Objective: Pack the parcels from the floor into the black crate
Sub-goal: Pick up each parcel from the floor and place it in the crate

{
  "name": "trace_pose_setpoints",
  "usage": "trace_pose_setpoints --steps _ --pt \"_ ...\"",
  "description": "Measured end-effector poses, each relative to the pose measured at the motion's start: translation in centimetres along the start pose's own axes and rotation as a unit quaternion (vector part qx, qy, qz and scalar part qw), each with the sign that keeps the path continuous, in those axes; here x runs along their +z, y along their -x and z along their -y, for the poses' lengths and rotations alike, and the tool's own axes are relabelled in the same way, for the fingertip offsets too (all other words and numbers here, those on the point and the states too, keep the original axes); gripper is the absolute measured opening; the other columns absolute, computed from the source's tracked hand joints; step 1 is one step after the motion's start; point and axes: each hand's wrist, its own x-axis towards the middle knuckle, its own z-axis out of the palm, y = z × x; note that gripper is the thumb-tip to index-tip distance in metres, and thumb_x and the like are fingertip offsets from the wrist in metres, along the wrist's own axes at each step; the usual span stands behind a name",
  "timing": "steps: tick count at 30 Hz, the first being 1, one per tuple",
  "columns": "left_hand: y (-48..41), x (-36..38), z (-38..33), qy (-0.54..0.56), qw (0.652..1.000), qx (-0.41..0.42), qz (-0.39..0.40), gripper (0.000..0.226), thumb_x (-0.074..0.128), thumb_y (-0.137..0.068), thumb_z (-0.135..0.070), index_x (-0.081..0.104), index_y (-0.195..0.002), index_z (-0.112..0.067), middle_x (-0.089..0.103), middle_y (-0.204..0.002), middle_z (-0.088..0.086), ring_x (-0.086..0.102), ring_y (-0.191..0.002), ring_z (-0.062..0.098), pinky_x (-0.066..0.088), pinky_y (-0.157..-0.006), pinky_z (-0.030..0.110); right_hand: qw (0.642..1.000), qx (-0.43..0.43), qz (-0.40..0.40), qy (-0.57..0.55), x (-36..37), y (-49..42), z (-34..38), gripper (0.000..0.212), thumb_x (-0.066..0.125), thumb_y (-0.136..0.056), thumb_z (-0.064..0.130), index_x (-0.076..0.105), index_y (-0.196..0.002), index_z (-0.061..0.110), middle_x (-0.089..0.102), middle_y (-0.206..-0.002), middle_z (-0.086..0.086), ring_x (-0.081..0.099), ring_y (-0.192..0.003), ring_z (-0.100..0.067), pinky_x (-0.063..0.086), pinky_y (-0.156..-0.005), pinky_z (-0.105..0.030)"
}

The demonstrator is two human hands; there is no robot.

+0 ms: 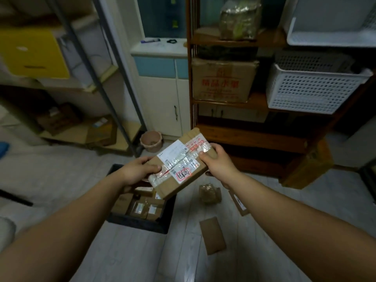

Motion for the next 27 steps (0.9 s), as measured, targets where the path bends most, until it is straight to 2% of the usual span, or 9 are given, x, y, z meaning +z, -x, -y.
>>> trace_pose_setpoints --steps 3,5,9,13,18,20,22,25,27 --pt "1.2 -2.3 0.0 0.055 0.998 0.016 -0.022 0.058 0.069 -0.08 -0.013 0.045 -0.131 -0.025 0.065 -0.108 0.013 0.07 -0.086 0.03 0.057 -0.062 0.037 0.999 0.005 -0.03 0.022 3.4 0.7 1.1 0.092 0.071 -0.081 0.036 0.008 -0.149 0.037 0.028 -0.152 -0.005 0.042 -0.13 -0.033 0.05 -0.091 -0.05" --pt "1.8 -4.2 0.3 0.074 0.996 0.025 -0.04 0.063 0.068 -0.081 -0.011 0.04 -0.134 -0.03 0.06 -0.115 0.016 0.068 -0.091 0.034 0.058 -0.068 0.043 0.998 -0.023 -0.002 0.063 7.0 1.4 1.7 0.103 0.076 -0.077 0.036 0.001 -0.147 0.041 0.024 -0.154 -0.001 0.036 -0.134 -0.032 0.05 -0.09 -0.047" --pt "2.7 -9.9 1.9 0.046 0.999 0.003 -0.028 0.074 0.068 -0.081 -0.016 0.03 -0.139 -0.042 0.061 -0.116 0.014 0.067 -0.095 0.033 0.055 -0.082 0.05 0.99 -0.106 0.066 0.065 16.6 1.9 2.7 0.103 0.083 -0.069 0.029 0.01 -0.142 0.036 0.046 -0.131 0.012 0.049 -0.122 -0.015 0.045 -0.097 -0.036" --pt "3.1 -17.2 3.9 -0.006 1.0 -0.016 -0.012 0.066 0.066 -0.083 -0.031 0.033 -0.14 -0.035 0.062 -0.117 0.009 0.065 -0.1 0.028 0.05 -0.092 0.05 0.987 -0.124 0.045 0.092 24.0 1.7 3.8 0.103 0.084 -0.062 0.028 0.016 -0.14 0.03 0.04 -0.139 -0.005 0.052 -0.118 -0.019 0.046 -0.1 -0.043" --pt "2.3 -22.2 5.2 -0.012 1.0 -0.01 -0.019 0.065 0.066 -0.083 -0.03 0.032 -0.138 -0.033 0.063 -0.111 0.01 0.066 -0.092 0.026 0.055 -0.068 0.038 0.971 -0.147 0.016 0.188 28.8 1.9 3.9 0.104 0.075 -0.075 0.029 -0.002 -0.142 0.052 0.015 -0.144 0.01 0.044 -0.098 -0.006 0.055 -0.08 -0.035" --pt "1.0 -23.4 4.9 0.009 1.0 -0.012 0.002 0.076 0.067 -0.083 -0.025 0.022 -0.142 -0.041 0.063 -0.112 0.013 0.067 -0.088 0.026 0.053 -0.06 0.035 0.961 -0.142 0.044 0.234 29.9 0.9 4.2 0.105 0.07 -0.078 0.039 -0.012 -0.145 0.048 0.002 -0.149 0.015 0.039 -0.119 -0.014 0.048 -0.097 -0.039" --pt "-0.5 -24.1 4.4 0.014 0.999 -0.024 0.03 0.083 0.066 -0.085 -0.023 0.012 -0.145 -0.042 0.064 -0.11 0.014 0.068 -0.085 0.027 0.054 -0.06 0.036 0.943 -0.126 0.061 0.301 30.8 -0.7 4.7 0.113 0.067 -0.069 0.062 -0.015 -0.145 0.044 -0.014 -0.151 0.015 0.019 -0.138 -0.024 0.033 -0.11 -0.043" --pt "-3.2 -25.2 3.5 0.007 0.998 -0.03 0.05 0.08 0.064 -0.087 -0.025 0.012 -0.146 -0.038 0.064 -0.101 0.007 0.067 -0.093 0.032 0.053 -0.071 0.04 0.922 -0.094 0.047 0.372 32.3 -3.9 5.4 0.125 0.058 -0.055 0.082 -0.024 -0.142 0.044 -0.026 -0.152 0.007 0.003 -0.142 -0.03 0.03 -0.109 -0.051" --pt "-4.9 -26.3 3.0 -0.004 0.998 -0.03 0.046 0.076 0.063 -0.088 -0.027 0.014 -0.146 -0.037 0.063 -0.1 0.005 0.068 -0.079 0.026 0.053 -0.065 0.036 0.914 -0.079 0.049 0.394 33.4 -6.2 5.8 0.127 0.057 -0.054 0.085 -0.026 -0.14 0.043 -0.028 -0.152 0.004 0.0 -0.142 -0.032 0.031 -0.107 -0.052"
